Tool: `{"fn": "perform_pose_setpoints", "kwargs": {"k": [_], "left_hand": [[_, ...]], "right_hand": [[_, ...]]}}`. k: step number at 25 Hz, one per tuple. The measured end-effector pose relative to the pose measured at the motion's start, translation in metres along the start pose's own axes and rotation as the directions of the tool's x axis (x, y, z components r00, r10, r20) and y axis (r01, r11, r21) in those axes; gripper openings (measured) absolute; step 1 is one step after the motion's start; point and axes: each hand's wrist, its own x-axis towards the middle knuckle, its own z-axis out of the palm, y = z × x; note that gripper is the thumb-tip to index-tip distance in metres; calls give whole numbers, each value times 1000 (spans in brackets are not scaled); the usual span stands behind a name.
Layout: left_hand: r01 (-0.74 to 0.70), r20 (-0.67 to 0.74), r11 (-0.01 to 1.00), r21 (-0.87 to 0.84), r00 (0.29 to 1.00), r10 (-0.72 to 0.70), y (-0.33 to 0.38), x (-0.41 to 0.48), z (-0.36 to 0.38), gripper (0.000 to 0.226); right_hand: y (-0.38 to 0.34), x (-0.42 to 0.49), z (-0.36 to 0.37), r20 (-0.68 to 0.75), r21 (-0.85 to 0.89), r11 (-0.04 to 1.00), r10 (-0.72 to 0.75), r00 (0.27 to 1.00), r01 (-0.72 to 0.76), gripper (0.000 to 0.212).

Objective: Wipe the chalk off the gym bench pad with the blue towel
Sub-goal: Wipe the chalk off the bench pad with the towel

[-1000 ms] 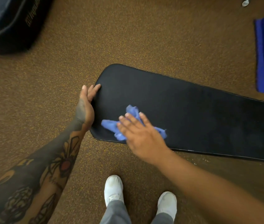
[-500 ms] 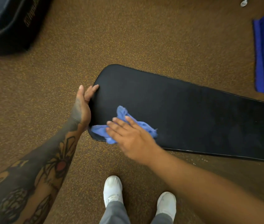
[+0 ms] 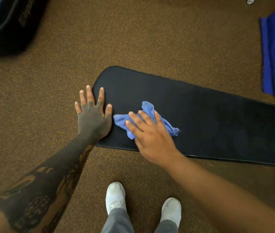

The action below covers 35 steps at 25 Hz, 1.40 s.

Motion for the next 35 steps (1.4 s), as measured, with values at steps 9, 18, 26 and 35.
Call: {"fn": "perform_pose_setpoints", "kwargs": {"k": [9, 18, 26, 35], "left_hand": [[-202, 50, 965, 166, 979, 197, 3, 2, 3, 70], [-192, 54, 961, 198, 981, 185, 7, 0, 1, 64], [-156, 50, 972, 174, 988, 149, 15, -1, 3, 64], [-132, -99, 990, -45, 987, 127, 93, -1, -7, 52]], "right_hand": [[14, 51, 0, -63, 223, 938, 284, 957, -264, 48], [96, 14, -13, -136, 163, 909, 406, 904, -384, 42], [29, 31, -13, 57, 147, 936, 316, 947, -321, 55], [78, 46, -49, 114, 197, 677, 703, 702, -709, 45]]}}
